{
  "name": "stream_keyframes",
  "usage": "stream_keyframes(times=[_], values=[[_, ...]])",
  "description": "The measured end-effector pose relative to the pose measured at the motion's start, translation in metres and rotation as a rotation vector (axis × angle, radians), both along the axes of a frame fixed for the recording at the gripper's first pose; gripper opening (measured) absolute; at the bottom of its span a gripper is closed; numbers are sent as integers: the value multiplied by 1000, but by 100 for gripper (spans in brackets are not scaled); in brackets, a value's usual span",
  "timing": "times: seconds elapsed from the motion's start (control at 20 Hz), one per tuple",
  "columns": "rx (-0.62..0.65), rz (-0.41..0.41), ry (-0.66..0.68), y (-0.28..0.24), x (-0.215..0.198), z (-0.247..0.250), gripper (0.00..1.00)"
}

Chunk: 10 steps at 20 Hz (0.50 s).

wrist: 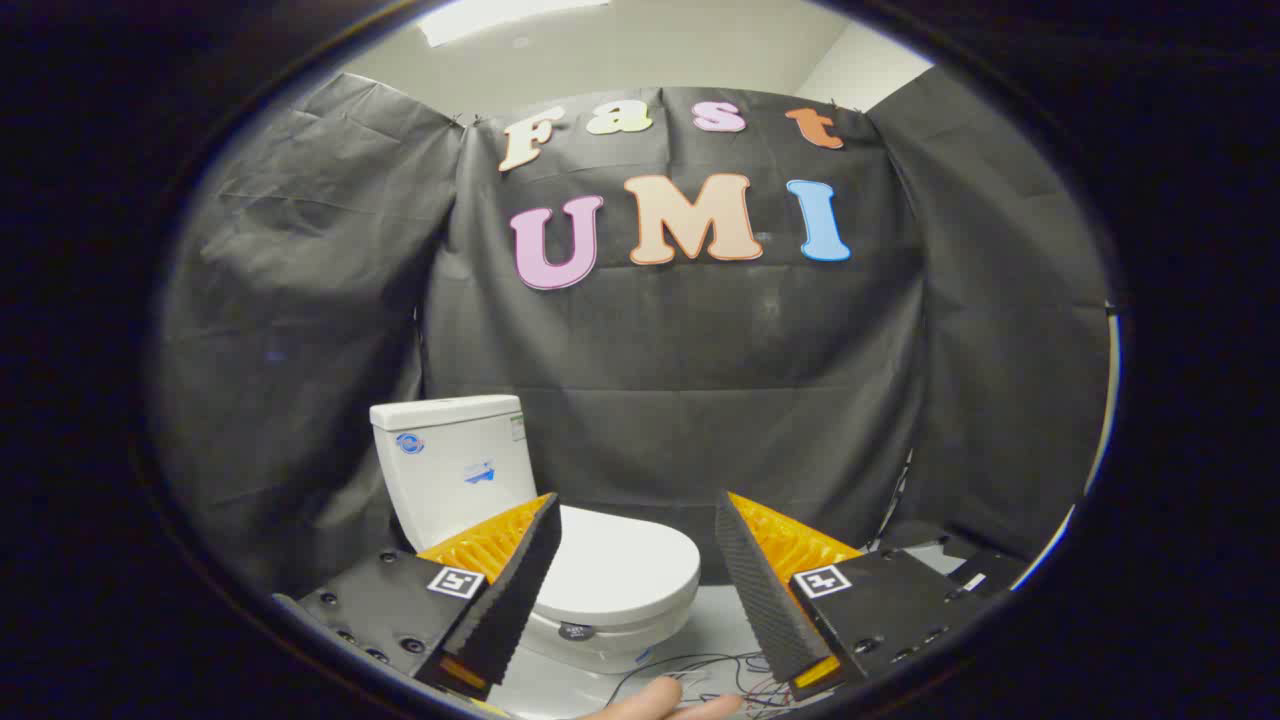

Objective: Open the toilet lid.

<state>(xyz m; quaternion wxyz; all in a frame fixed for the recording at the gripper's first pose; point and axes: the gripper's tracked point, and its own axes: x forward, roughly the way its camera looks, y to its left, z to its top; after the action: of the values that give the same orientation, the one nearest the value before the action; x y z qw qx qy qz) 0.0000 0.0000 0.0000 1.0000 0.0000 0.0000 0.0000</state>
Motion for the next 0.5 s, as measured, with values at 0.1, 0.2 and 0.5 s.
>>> stream_keyframes(times=[0.1, 0.2, 0.5], values=[[-2, 2, 0, 0, 0, 0, 96], [-1, 1, 0, 1, 0, 0, 96], [-1, -1, -1, 0, 0, 0, 96]])
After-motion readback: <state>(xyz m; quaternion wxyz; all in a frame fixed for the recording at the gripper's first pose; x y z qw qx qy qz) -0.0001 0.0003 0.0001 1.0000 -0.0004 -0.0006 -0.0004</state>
